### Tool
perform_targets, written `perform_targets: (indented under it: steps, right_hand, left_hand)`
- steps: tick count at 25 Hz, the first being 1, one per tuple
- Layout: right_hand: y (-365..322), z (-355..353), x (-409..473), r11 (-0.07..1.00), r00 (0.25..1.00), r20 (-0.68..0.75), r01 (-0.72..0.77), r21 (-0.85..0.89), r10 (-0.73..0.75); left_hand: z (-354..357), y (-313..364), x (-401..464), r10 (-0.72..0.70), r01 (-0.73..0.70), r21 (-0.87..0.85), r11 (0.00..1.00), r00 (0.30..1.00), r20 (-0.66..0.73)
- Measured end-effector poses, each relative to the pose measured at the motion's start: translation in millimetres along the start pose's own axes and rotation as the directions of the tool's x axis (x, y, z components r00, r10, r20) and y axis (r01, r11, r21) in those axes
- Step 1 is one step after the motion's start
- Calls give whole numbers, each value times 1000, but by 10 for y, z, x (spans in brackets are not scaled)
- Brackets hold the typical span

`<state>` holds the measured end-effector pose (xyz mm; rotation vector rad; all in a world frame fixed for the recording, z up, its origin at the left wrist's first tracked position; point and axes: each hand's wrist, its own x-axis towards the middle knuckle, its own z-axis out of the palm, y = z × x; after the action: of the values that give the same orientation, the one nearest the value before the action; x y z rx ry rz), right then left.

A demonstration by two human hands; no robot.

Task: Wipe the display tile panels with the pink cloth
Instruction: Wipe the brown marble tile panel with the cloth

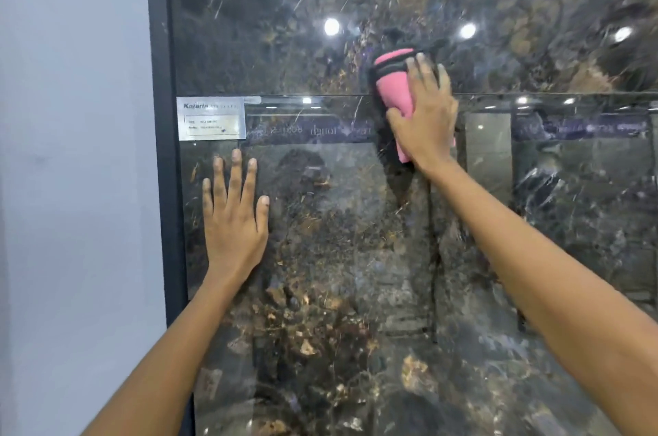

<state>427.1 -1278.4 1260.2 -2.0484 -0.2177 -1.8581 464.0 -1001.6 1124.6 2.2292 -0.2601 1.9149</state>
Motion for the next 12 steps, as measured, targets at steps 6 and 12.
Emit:
perform_targets:
  steps: [6, 12]
  right_hand:
    - [322, 205, -1888, 288, 147, 469, 926, 243, -871]
    - [1078, -227, -773, 967, 965, 85, 254, -39, -250]
  left_hand:
    - [33, 199, -323, -108, 109, -24, 994, 993, 44]
    - [67, 270, -444, -129, 129, 9, 992, 991, 34]
